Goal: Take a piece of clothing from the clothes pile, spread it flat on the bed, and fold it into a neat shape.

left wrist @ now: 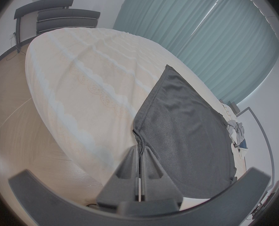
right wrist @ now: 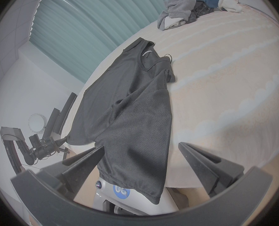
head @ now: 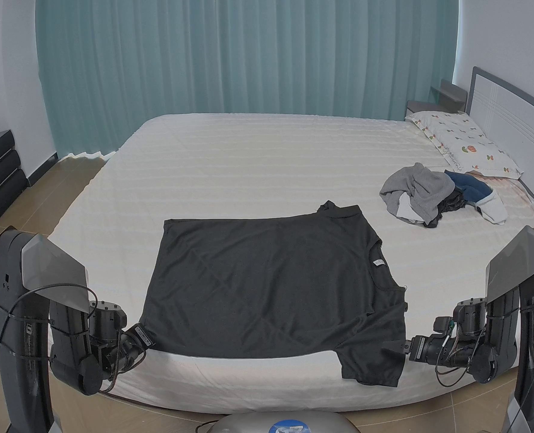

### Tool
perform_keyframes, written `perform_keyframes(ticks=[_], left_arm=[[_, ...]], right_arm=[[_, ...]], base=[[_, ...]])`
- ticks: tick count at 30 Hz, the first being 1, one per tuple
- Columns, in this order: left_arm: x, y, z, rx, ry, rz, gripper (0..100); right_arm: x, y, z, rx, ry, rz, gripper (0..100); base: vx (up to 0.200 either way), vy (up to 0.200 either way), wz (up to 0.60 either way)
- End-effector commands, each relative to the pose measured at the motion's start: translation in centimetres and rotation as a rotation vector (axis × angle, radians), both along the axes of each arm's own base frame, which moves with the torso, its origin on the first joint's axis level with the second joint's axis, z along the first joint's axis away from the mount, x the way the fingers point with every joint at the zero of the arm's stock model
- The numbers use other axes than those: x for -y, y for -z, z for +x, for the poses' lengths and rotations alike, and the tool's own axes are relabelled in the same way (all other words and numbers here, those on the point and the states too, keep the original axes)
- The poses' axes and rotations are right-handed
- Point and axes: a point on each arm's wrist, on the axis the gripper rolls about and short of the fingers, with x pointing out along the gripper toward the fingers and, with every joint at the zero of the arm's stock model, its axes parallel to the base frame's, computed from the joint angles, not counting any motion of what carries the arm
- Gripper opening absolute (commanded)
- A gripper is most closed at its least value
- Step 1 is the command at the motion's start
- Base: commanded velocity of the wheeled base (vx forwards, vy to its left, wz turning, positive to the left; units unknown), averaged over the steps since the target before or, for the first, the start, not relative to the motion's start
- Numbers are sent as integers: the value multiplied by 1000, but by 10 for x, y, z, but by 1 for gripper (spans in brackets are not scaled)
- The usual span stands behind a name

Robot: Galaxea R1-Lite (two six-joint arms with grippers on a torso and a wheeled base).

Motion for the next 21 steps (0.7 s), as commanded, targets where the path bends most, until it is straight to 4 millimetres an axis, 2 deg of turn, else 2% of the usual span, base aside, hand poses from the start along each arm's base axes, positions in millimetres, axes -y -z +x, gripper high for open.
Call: perform_keyframes(ticks=[1, 5, 6, 18, 21], left_arm=[[0, 0, 0, 0, 0, 0, 0], [0, 0, 0, 0, 0, 0, 0], [0, 0, 0, 0, 0, 0, 0], [-2, 0, 1, 3, -16, -9, 0], [-2, 0, 0, -2, -15, -5, 0]], right_arm=[[-4, 2, 6, 22, -11, 3, 100], [-7, 3, 11, 38, -14, 1, 100], [-7, 3, 11, 39, -11, -1, 0], [11, -1, -8, -18, 42, -21, 0], [13, -8, -15, -26, 40, -7, 0]], base=[[0, 0, 0], [0, 0, 0], [0, 0, 0], [0, 0, 0], [0, 0, 0]])
